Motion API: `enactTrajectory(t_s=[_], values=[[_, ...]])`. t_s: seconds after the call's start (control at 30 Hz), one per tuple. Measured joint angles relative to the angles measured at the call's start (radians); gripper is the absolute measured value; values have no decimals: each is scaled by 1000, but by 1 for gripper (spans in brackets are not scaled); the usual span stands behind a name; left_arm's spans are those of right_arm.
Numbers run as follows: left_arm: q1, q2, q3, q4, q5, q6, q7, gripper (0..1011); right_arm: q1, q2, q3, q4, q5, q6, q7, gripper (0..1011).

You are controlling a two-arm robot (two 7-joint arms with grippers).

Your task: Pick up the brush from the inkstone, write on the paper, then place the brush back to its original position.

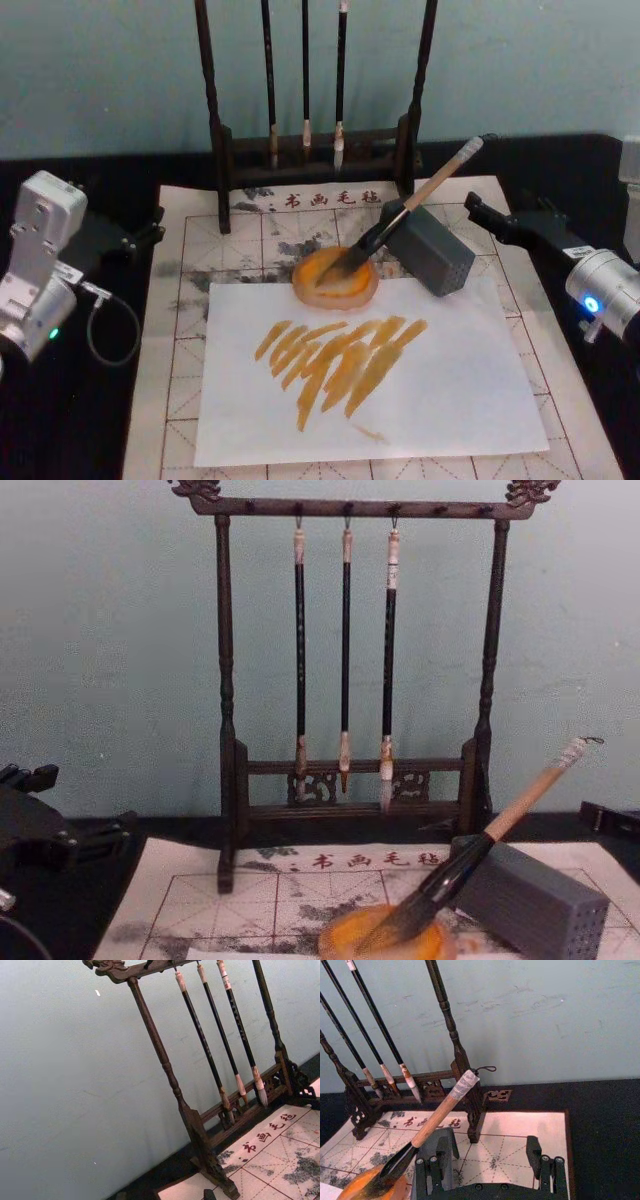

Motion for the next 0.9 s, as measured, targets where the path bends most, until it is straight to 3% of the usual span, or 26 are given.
enactTrajectory(t_s=[0.9], values=[[0,0,0,0,0,0,0,1001,0,0,0,0,0,0,0,1000]])
